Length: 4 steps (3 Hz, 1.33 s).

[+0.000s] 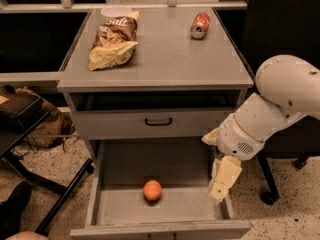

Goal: Pick orange from middle drawer and place on counter

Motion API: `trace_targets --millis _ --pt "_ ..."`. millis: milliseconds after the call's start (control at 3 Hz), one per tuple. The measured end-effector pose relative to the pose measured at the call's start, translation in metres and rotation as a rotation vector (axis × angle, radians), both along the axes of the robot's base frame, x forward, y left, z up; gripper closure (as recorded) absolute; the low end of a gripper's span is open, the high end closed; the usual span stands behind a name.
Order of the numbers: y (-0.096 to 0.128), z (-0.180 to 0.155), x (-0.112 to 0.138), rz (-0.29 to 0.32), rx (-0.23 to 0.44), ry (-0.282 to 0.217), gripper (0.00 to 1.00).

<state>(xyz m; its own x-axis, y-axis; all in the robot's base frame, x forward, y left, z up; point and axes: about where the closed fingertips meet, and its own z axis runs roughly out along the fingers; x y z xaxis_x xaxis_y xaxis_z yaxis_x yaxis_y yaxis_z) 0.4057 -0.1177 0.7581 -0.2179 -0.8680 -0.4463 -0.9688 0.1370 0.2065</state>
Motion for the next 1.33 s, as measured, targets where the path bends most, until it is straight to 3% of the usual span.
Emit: trace_targets --millis 333,667,1000,1333 --pt "0.002 -0.005 0.0 0.002 0.018 -0.005 0.0" --pt "0.02 -0.049 0.002 0.002 0.099 0.009 0.0" --pt "0.054 -0.104 0.019 -0.019 0.168 -0.012 0.0" --pt "0.084 -0.158 0.05 -0.009 0.211 0.014 0.0"
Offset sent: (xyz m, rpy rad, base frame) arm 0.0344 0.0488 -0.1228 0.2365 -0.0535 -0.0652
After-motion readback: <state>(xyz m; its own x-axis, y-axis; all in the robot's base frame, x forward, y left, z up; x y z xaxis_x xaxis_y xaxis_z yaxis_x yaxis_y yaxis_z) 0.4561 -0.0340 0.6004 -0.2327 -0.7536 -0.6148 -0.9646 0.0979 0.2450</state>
